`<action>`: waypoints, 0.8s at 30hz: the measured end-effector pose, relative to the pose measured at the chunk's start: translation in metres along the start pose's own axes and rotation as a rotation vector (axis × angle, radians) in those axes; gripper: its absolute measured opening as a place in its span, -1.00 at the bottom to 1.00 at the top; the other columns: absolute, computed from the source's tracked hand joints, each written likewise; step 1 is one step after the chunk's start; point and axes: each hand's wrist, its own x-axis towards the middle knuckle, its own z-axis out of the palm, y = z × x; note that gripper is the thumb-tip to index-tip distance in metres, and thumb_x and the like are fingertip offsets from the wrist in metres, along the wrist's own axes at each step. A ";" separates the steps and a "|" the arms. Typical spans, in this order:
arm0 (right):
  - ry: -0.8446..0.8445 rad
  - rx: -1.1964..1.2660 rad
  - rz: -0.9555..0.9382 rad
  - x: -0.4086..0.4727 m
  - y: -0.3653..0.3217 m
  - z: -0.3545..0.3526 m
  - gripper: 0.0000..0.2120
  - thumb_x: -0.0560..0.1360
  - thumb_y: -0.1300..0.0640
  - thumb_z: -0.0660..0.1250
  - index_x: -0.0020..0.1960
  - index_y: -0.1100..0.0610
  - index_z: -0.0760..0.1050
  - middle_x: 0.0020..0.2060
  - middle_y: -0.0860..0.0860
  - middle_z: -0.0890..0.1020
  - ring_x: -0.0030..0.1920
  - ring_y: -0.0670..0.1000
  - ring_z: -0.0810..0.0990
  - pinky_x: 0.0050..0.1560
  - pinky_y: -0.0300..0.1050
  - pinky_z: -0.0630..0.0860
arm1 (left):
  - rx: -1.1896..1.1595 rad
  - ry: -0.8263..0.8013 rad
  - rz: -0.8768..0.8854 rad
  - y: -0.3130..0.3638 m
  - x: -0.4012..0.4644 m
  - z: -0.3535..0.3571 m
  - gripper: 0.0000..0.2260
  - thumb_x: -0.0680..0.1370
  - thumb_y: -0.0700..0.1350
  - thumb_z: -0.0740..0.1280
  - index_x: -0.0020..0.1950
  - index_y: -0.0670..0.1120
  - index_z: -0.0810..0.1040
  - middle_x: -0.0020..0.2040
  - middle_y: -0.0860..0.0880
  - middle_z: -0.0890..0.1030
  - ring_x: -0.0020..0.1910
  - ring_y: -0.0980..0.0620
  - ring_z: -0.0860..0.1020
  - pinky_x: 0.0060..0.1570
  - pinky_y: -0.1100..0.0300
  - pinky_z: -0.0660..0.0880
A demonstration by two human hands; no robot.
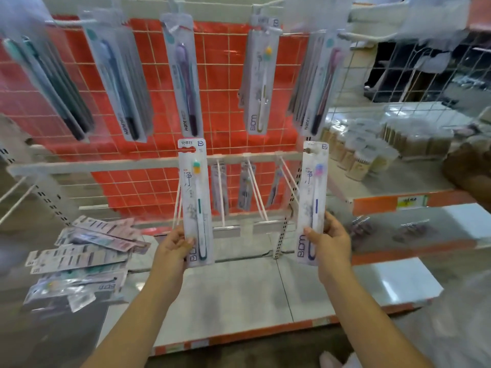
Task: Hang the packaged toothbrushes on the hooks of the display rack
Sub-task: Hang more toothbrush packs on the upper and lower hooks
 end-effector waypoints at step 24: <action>0.029 -0.151 0.083 -0.096 0.063 -0.049 -0.54 0.42 0.36 0.39 0.26 0.08 0.42 0.11 0.11 0.58 0.03 0.16 0.59 -0.19 -0.04 0.57 | 0.032 -0.054 -0.203 -0.058 -0.100 -0.018 -0.83 0.56 -0.31 0.24 0.00 -0.09 0.56 -0.17 -0.07 0.67 -0.15 -0.09 0.60 -0.04 0.01 0.55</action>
